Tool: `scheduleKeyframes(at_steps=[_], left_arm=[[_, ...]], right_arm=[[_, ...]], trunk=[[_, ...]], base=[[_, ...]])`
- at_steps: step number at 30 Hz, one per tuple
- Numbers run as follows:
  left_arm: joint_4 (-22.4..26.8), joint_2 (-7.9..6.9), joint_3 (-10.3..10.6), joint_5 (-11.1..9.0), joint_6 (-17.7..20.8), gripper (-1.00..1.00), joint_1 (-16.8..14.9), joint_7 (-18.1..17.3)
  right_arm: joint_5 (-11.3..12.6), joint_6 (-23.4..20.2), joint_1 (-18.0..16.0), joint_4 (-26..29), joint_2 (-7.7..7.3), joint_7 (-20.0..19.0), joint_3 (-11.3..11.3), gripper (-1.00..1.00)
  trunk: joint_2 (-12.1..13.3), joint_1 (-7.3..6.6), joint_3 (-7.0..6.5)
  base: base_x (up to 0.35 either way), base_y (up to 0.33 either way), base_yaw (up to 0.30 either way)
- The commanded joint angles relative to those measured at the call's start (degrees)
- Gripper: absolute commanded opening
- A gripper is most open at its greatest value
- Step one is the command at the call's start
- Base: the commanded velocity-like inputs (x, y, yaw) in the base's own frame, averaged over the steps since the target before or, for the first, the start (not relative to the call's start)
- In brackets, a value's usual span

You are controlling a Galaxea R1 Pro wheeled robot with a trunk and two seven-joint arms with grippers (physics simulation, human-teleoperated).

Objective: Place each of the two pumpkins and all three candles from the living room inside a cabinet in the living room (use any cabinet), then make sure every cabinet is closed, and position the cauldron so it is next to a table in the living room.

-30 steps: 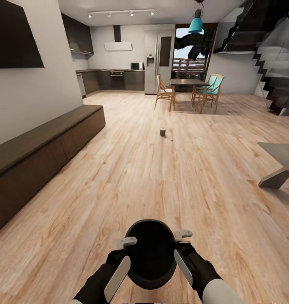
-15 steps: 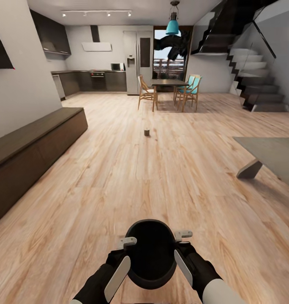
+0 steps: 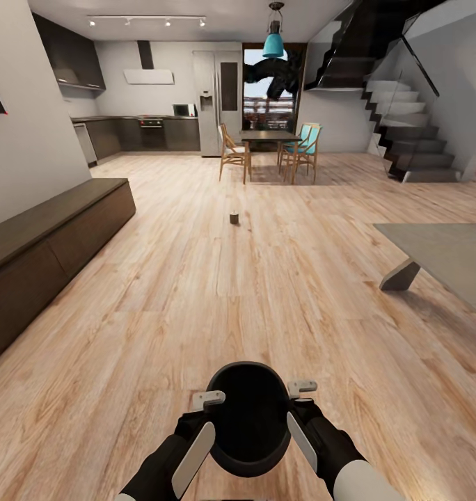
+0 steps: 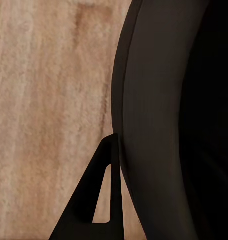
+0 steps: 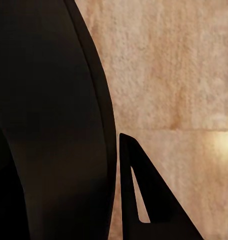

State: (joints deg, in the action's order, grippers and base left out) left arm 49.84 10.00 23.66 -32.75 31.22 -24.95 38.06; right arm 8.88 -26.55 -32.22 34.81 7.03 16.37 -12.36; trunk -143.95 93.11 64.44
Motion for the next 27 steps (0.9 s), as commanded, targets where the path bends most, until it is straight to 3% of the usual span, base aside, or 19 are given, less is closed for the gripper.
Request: scheduleKeyframes(at_steps=[1, 27], left_arm=[[0.08, 0.00, 0.33, -0.65, -0.10, -1.00, -0.01, 0.52], [0.17, 0.00, 0.42, -0.65, -0.10, -1.00, -0.01, 0.53]], right_arm=[[0.20, -0.42, -0.21, 0.06, -0.04, 0.42, 0.69, -1.00], [0.26, -0.79, -0.21, 0.02, 0.02, 0.45, 0.72, -1.00]], trunk=[[-0.03, -0.02, 0.05], [-0.03, -0.02, -0.01]], base=[[0.000, 0.000, 0.000], [0.000, 0.000, -0.019]])
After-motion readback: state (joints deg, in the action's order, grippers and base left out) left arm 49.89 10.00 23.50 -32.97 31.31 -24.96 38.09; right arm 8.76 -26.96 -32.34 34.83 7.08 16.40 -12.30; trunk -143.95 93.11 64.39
